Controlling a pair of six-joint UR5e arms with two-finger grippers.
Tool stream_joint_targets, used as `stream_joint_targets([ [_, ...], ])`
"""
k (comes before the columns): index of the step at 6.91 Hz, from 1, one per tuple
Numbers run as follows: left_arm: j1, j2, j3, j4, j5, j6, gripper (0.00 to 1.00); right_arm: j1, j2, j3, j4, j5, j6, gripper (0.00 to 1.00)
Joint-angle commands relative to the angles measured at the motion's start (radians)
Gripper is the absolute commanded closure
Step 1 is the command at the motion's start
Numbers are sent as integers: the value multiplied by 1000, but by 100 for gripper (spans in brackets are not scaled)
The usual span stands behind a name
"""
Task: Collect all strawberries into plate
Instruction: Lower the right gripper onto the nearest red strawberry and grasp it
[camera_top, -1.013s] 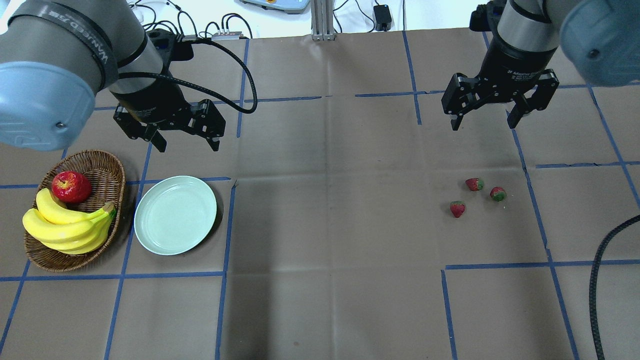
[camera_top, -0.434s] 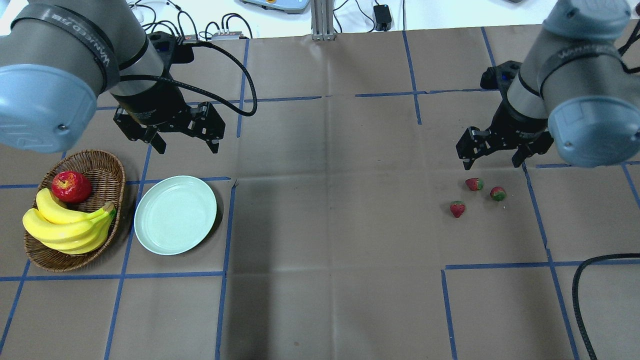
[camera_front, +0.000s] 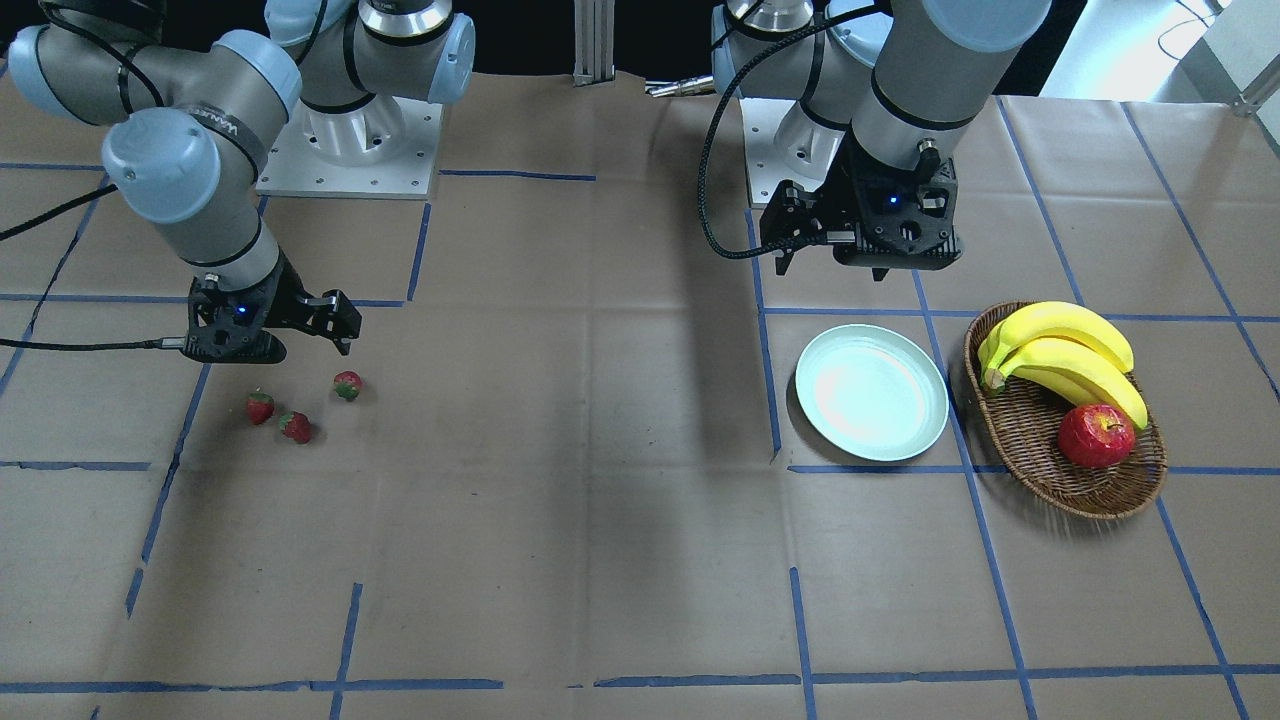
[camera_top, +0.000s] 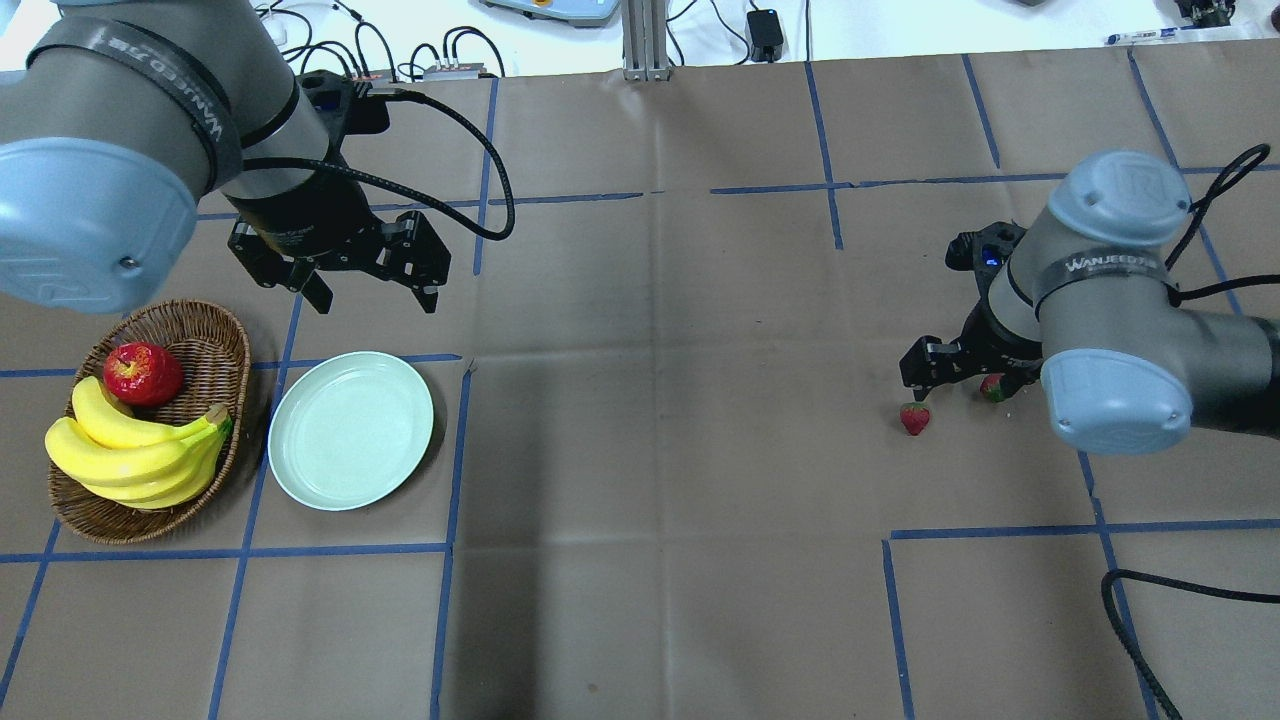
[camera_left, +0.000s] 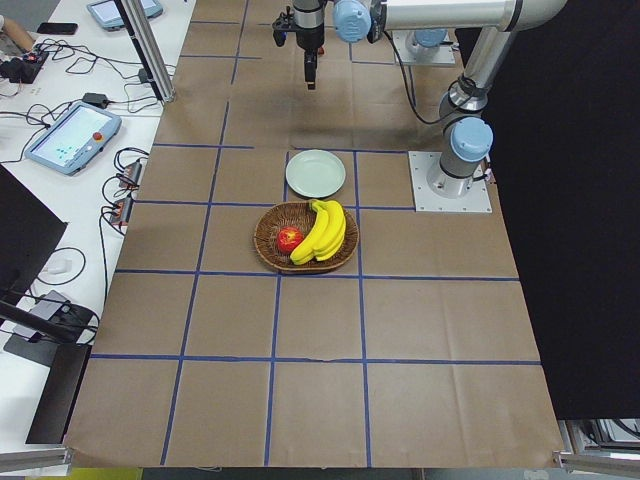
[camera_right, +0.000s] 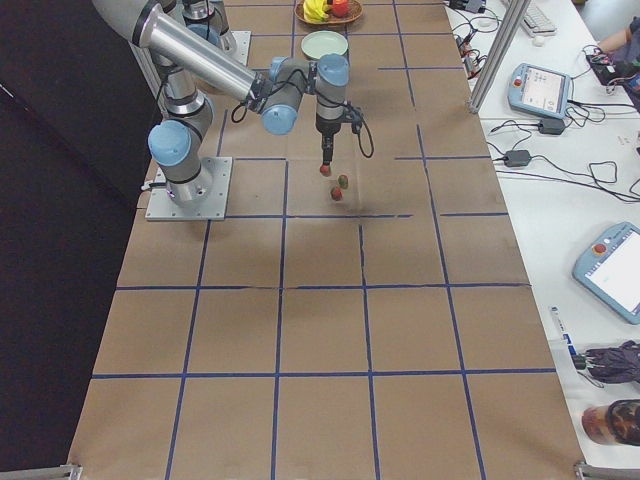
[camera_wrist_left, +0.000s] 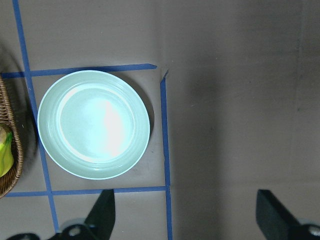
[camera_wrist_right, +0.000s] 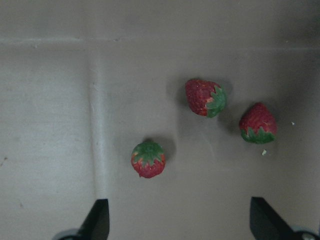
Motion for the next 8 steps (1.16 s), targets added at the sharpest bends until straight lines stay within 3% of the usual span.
stream_joint_targets([
  [1, 0, -2, -6, -1, 0, 1, 0, 42, 96, 20, -102, 37, 38, 0],
  [3, 0, -2, -6, 0, -6, -1, 0, 47, 159, 19, -153, 36, 39, 0],
  [4, 0, -3, -8, 0, -7, 1, 0, 47, 167, 19, -150, 29, 39, 6],
  [6, 1, -6, -8, 0, -7, 1, 0, 44, 173, 16, -126, 22, 40, 19],
  [8, 2, -5, -6, 0, -7, 1, 0, 44, 173, 16, -114, 20, 40, 45],
])
